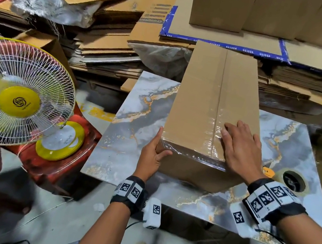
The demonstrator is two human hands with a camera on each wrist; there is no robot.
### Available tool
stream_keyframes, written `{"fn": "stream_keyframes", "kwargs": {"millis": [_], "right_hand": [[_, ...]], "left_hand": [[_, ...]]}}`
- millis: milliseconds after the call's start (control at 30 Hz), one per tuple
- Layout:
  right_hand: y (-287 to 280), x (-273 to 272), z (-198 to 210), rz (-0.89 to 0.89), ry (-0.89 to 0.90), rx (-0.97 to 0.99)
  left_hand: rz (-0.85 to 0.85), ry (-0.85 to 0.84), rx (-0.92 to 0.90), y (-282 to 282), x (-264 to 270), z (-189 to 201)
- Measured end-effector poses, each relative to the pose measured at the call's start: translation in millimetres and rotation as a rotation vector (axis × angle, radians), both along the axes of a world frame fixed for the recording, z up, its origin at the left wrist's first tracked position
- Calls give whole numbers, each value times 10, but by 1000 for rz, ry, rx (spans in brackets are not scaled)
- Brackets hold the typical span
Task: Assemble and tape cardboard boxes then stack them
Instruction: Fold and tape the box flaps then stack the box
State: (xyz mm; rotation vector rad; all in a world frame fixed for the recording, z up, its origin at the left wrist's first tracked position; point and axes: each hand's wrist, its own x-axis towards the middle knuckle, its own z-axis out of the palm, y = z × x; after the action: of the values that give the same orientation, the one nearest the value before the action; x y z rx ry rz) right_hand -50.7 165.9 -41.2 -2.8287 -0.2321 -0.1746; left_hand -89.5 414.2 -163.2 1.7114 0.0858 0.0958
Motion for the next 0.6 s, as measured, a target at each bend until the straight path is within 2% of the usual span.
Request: {"fn": "stream_keyframes", "kwargs": {"millis": [200, 367, 500, 600], "right_hand": [[1, 14, -22, 1, -9, -15], [41, -4, 18, -6, -7, -16], [43, -29, 48, -15, -11, -8], [32, -19, 25, -11, -10, -10]], "left_hand": [[106, -20, -115, -140, -110, 86], [51, 10, -48, 46, -22, -34], [-22, 33, -121, 235, -78, 97], [161, -84, -250, 206, -221, 327]]}}
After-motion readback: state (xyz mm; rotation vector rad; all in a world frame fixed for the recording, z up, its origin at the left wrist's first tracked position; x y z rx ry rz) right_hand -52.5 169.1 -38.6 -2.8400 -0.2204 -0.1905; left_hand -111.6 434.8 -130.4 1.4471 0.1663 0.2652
